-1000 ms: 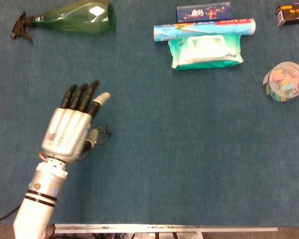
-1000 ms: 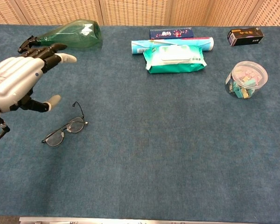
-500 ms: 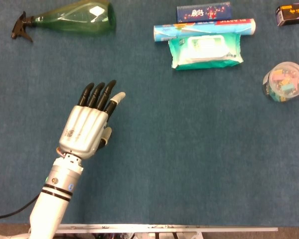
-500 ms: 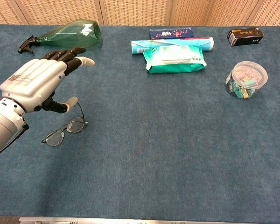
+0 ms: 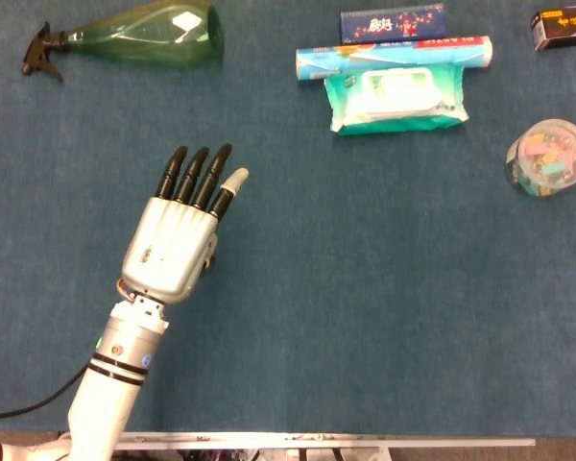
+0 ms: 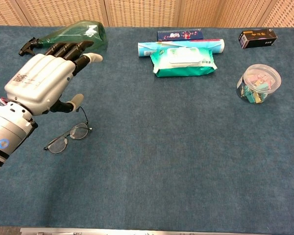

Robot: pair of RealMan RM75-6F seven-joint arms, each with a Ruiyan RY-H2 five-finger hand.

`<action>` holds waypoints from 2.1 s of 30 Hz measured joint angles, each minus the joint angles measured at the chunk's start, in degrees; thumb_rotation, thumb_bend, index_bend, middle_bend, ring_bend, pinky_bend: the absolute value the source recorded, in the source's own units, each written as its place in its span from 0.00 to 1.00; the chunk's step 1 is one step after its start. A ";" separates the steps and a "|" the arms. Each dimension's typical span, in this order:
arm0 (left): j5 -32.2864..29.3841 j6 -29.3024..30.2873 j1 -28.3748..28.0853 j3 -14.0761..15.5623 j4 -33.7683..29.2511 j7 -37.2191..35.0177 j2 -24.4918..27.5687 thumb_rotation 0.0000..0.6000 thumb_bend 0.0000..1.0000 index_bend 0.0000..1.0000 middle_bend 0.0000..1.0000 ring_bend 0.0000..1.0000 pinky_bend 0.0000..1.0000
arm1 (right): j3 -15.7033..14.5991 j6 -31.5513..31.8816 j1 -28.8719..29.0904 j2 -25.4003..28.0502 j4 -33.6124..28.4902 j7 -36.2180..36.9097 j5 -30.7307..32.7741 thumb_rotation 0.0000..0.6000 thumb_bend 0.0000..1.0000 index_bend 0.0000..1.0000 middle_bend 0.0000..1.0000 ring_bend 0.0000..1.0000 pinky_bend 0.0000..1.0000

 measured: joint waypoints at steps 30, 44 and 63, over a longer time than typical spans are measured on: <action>-0.69 -3.01 -0.84 -0.75 1.44 5.50 -4.39 1.00 0.36 0.14 0.00 0.00 0.00 | 0.09 0.18 -0.07 0.11 -0.03 0.37 0.02 1.00 0.32 0.52 0.37 0.23 0.28; -1.43 -3.07 -0.49 -0.55 2.96 5.03 -4.54 1.00 0.36 0.14 0.00 0.00 0.00 | 0.08 0.19 -0.09 0.15 -0.04 0.45 0.01 1.00 0.32 0.52 0.37 0.23 0.28; -2.00 -0.31 1.71 -0.61 5.85 4.02 -4.24 1.00 0.36 0.14 0.00 0.00 0.00 | 0.06 0.13 -0.10 0.10 0.03 0.26 0.08 1.00 0.32 0.52 0.37 0.23 0.28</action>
